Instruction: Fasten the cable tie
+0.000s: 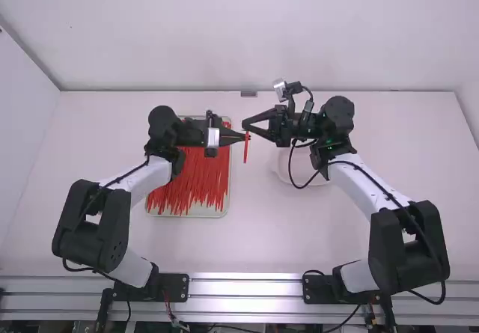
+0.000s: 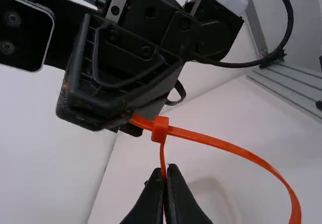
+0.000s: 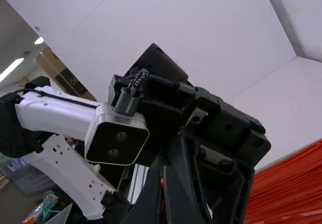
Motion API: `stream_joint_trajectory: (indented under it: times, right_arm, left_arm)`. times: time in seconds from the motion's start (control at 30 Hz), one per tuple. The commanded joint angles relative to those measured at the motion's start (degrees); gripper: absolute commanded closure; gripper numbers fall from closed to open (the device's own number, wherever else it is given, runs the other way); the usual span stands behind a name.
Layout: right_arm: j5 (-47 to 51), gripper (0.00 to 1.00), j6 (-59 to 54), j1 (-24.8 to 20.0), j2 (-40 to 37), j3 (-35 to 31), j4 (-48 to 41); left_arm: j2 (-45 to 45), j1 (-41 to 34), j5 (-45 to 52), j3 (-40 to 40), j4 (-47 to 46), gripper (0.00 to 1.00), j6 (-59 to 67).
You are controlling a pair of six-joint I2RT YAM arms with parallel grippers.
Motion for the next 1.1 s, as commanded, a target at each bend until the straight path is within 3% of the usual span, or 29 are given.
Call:
stream_joint_trajectory:
  times: [0.0, 0.57, 1.07]
  right_arm:
    - [1.57, 1.00, 0.39, 0.09, -0.85, 1.51, 1.42]
    - [1.66, 1.00, 1.70, 0.26, -0.85, 1.51, 4.44]
    - [2.67, 1.00, 4.70, 0.22, -0.85, 1.51, 8.90]
  left_arm:
    - [0.02, -0.15, 1.49, -2.82, -0.63, 0.98, 0.63]
    - [0.02, -0.09, -1.90, -18.82, -0.59, 0.98, 5.40]
    - [0.02, -0.09, -4.96, -32.57, 7.82, 0.98, 6.43]
